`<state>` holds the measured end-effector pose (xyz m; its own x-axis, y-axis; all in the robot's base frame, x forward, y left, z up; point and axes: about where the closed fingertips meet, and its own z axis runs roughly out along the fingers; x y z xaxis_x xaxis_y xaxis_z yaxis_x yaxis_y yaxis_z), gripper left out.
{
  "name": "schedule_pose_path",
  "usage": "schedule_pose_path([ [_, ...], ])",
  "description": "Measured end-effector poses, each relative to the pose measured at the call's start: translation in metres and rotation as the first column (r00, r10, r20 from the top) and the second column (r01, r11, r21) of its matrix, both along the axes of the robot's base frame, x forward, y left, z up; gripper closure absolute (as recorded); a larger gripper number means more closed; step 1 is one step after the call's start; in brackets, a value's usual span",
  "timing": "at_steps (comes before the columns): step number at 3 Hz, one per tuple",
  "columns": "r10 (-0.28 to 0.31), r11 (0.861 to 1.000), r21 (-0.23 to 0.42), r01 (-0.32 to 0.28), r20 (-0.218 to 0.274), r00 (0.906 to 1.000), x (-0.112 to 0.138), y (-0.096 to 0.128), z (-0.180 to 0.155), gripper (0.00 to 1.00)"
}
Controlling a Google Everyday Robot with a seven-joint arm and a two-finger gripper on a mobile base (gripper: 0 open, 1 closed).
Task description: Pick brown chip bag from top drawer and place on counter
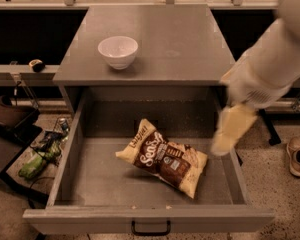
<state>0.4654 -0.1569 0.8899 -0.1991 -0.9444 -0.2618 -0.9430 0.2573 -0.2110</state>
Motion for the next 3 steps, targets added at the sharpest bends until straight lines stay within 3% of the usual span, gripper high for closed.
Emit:
schedule_pose_path([
  [2,-0.001,1.000,0.024,0.002,-0.051,0.9987,0.049,0.079,-0.132,0.00],
  [3,-0.015,0.998,0.065,0.022,-0.114,0.9934,0.041,0.100,-0.199,0.04],
])
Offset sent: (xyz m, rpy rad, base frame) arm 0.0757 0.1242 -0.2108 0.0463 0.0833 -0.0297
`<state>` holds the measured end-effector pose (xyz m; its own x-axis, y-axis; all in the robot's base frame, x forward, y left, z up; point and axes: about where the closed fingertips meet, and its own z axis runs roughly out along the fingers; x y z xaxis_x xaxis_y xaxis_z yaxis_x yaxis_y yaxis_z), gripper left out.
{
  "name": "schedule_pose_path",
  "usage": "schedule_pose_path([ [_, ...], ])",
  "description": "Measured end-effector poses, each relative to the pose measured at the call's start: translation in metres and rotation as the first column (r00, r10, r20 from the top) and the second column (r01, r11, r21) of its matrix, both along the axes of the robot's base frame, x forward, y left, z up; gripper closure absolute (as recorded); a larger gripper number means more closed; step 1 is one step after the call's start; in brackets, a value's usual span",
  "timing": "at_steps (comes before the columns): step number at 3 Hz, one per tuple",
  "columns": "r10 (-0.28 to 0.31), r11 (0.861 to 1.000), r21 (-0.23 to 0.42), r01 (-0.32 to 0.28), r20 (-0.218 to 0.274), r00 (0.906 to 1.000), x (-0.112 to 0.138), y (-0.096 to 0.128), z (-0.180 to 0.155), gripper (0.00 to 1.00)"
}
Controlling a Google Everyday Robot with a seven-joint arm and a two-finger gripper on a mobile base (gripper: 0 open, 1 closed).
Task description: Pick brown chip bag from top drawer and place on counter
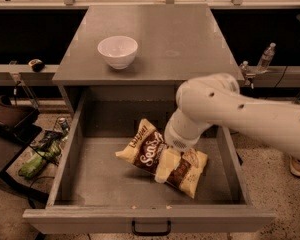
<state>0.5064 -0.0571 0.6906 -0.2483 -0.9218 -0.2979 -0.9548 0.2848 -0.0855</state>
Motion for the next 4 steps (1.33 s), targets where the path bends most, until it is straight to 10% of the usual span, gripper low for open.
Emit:
schedule_pose_path([
  [1,0.020,0.999,0.037,-0.017,-0.063,0.9978,-0.022,0.016,-0.041,0.27],
  [4,0.043,0.998,0.052,-0.041,-0.040,0.9983,-0.030,0.022,-0.025,1.00],
])
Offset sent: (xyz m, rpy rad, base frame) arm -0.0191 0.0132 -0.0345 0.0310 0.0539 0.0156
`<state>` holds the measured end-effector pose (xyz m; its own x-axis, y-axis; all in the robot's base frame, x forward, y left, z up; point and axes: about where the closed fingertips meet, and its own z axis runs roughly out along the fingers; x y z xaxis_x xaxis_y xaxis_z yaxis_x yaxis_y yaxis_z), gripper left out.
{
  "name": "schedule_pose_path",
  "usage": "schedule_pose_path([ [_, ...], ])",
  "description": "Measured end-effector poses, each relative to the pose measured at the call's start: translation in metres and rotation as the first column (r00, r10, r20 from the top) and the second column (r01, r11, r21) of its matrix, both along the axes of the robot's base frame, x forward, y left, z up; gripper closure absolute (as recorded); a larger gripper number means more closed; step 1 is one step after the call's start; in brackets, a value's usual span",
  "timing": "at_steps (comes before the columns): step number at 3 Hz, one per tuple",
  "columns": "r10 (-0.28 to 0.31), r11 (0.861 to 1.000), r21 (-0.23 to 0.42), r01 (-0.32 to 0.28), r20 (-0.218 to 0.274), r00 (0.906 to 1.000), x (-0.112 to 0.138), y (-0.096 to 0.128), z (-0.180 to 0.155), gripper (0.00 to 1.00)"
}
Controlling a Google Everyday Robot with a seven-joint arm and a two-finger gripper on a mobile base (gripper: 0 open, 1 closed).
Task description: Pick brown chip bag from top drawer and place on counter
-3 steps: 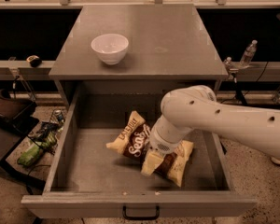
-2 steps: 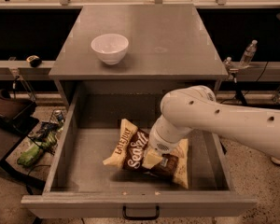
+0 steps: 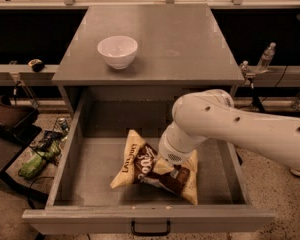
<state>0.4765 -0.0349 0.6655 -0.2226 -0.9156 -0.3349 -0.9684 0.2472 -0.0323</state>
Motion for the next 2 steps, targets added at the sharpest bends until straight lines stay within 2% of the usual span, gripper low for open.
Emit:
schedule_pose_path([
  [1,0.010,1.000,-0.008,-0.010,0.084,0.9964,-0.005,-0.008,0.053,1.00],
  [2,0.015,0.998,-0.060,-0.004,0.196,0.9806,0.002,-0.033,0.142,1.00],
])
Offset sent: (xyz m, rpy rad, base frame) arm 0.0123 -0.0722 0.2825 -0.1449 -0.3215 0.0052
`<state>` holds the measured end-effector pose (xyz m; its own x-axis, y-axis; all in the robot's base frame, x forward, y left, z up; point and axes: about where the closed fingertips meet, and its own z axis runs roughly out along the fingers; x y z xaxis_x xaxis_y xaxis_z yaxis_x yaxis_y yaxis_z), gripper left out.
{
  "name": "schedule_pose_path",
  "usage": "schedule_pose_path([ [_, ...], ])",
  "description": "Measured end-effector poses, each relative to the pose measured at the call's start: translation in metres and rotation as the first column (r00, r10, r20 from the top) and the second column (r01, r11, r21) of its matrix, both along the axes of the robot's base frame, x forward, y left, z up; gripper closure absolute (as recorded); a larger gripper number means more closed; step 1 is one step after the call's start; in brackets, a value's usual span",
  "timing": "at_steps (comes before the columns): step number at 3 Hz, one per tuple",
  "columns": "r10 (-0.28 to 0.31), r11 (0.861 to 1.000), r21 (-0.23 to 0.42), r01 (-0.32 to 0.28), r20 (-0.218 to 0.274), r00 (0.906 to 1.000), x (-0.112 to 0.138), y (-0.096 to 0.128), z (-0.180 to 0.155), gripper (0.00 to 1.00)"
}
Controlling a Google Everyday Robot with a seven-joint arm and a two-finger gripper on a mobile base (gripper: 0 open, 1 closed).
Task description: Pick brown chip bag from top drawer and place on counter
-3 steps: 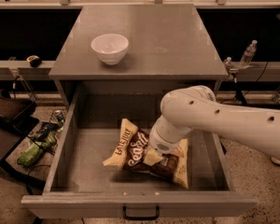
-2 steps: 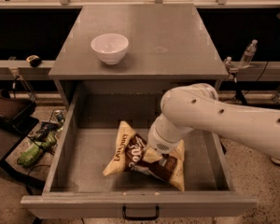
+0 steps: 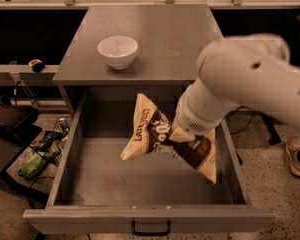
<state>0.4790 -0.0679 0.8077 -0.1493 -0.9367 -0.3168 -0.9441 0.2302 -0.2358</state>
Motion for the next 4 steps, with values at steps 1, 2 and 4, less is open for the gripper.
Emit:
schedule_pose_path([
  [1,-0.012,0.998,-0.059,0.014,0.046,0.9989,0.019,-0.024,0.075,1.00],
  [2,-0.015,0.994,-0.103,0.026,0.107,0.9941,0.051,-0.037,0.136,1.00],
  [4,-0.023,0.995,-0.080,0.053,0.327,0.9446,0.116,-0.043,0.250,1.00],
])
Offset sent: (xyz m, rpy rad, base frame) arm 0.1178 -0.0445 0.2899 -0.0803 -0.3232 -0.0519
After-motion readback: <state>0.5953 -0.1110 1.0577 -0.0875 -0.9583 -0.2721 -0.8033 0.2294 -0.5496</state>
